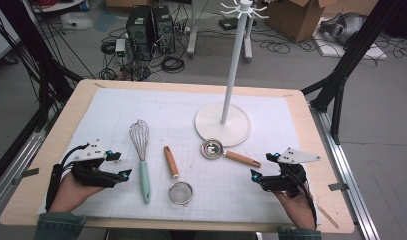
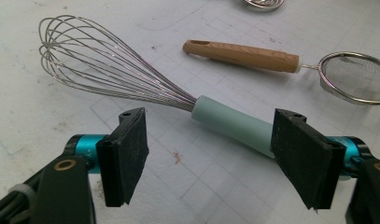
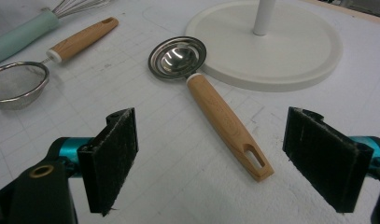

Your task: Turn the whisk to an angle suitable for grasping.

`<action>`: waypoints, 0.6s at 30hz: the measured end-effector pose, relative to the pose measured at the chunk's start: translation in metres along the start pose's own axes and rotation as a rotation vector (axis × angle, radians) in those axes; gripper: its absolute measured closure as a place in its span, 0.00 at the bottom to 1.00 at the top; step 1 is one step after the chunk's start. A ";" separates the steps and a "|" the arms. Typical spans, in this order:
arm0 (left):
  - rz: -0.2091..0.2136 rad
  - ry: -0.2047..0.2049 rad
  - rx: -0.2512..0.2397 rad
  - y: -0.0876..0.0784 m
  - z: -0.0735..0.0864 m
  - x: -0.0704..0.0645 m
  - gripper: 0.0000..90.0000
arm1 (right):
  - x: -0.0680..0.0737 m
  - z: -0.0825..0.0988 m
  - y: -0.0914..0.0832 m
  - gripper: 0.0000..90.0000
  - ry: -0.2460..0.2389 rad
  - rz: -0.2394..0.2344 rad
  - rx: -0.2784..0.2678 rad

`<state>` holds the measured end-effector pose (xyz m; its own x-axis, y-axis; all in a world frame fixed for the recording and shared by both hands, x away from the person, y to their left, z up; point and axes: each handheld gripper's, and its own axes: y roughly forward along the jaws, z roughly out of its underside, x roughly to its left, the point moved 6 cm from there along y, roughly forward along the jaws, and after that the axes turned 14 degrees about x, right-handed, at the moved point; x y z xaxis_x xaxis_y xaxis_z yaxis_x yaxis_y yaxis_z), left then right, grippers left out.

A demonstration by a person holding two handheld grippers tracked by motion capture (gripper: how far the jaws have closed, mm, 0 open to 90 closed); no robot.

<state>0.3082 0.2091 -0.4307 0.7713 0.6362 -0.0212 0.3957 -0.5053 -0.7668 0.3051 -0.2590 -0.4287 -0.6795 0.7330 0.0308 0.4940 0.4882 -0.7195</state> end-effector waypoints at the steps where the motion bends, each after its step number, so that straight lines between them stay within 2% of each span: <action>1: -0.001 -0.001 0.000 0.000 0.000 0.000 0.33 | 0.000 0.000 0.000 0.19 -0.002 0.000 0.000; 6: 0.002 0.002 -0.001 0.002 -0.001 -0.001 0.39 | 0.000 0.000 0.000 0.19 0.002 0.000 0.002; 7: 0.005 0.004 0.001 0.003 -0.001 -0.001 0.45 | 0.000 0.000 0.000 0.19 0.001 0.002 0.003; 9: 0.007 0.011 0.007 0.004 -0.001 -0.002 0.47 | 0.000 0.000 0.000 0.19 -0.001 0.001 0.003; 10: 0.012 0.010 0.008 0.005 -0.001 -0.003 0.55 | 0.000 0.000 0.000 0.19 -0.005 0.000 0.000; 11: 0.014 0.019 0.012 0.006 0.000 -0.004 0.55 | 0.000 0.000 0.000 0.19 -0.005 0.000 0.000; 14: 0.026 0.034 0.028 0.010 0.001 -0.007 0.64 | 0.000 0.000 0.000 0.19 -0.002 -0.001 0.000; 15: 0.028 0.036 0.030 0.011 0.001 -0.007 0.70 | 0.001 0.000 0.000 0.19 -0.001 -0.003 0.004; 17: 0.031 0.046 0.040 0.013 0.001 -0.008 0.73 | 0.001 0.000 0.000 0.19 0.000 -0.004 0.005; 18: 0.034 0.050 0.043 0.013 0.001 -0.008 0.81 | 0.001 0.000 0.000 0.19 -0.001 -0.003 0.003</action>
<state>0.3062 0.1978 -0.4417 0.8083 0.5885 -0.0161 0.3483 -0.5000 -0.7929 0.3049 -0.2583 -0.4290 -0.6815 0.7310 0.0329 0.4899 0.4892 -0.7216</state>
